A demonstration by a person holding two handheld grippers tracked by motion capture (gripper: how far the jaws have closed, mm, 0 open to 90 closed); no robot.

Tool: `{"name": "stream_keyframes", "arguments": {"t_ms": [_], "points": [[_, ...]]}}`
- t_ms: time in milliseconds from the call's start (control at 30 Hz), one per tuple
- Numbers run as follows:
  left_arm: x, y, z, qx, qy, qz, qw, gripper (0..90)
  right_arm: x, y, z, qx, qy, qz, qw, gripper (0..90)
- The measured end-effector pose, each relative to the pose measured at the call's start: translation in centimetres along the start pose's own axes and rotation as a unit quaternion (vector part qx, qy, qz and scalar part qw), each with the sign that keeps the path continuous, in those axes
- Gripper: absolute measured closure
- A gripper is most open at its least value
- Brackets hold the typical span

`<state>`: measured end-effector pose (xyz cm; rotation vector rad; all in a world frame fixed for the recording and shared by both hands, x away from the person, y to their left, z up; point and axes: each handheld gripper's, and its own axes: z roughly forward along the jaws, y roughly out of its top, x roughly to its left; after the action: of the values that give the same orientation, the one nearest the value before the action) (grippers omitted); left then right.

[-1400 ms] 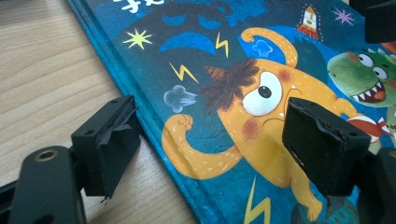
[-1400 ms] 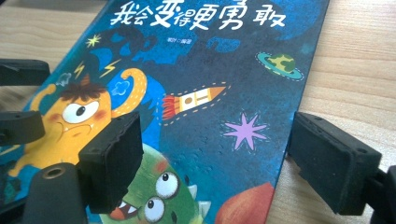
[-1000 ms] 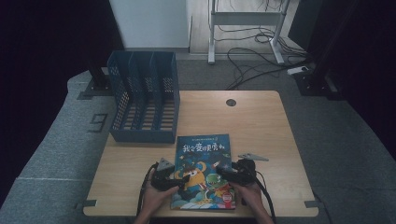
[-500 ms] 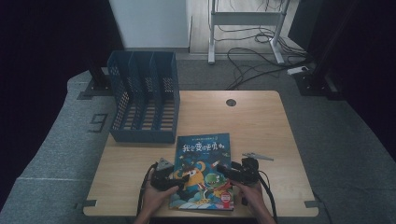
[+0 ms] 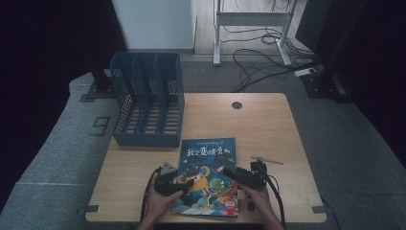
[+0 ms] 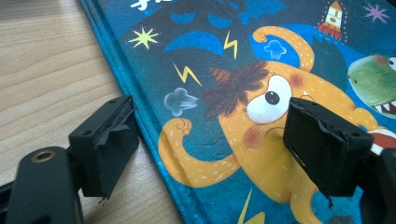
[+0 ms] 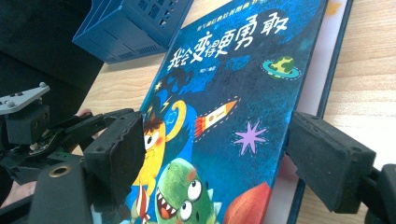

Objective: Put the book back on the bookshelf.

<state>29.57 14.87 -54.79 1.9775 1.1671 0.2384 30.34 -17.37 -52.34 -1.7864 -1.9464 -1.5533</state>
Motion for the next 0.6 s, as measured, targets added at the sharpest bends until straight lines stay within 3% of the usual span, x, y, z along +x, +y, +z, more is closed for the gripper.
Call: {"name": "stream_keyframes", "arguments": {"t_ms": [300, 533, 600], "points": [[0.00, 0.00, 0.00, 0.000, 0.000, -0.001, 1.0000, 17.7, -0.24, 0.04, -0.17, -0.002, 0.014, 0.015, 0.9998, 20.1], [-0.04, 0.01, 0.00, 0.001, 0.002, 0.000, 1.0000, 17.7, -0.21, -0.12, 0.10, 0.006, 0.000, 0.000, 1.0000, 20.2], [-0.04, 0.00, 0.00, 0.001, 0.003, 0.000, 1.0000, 17.7, -0.09, -0.30, 0.29, 0.009, -0.014, -0.023, 0.9996, 21.3]]}}
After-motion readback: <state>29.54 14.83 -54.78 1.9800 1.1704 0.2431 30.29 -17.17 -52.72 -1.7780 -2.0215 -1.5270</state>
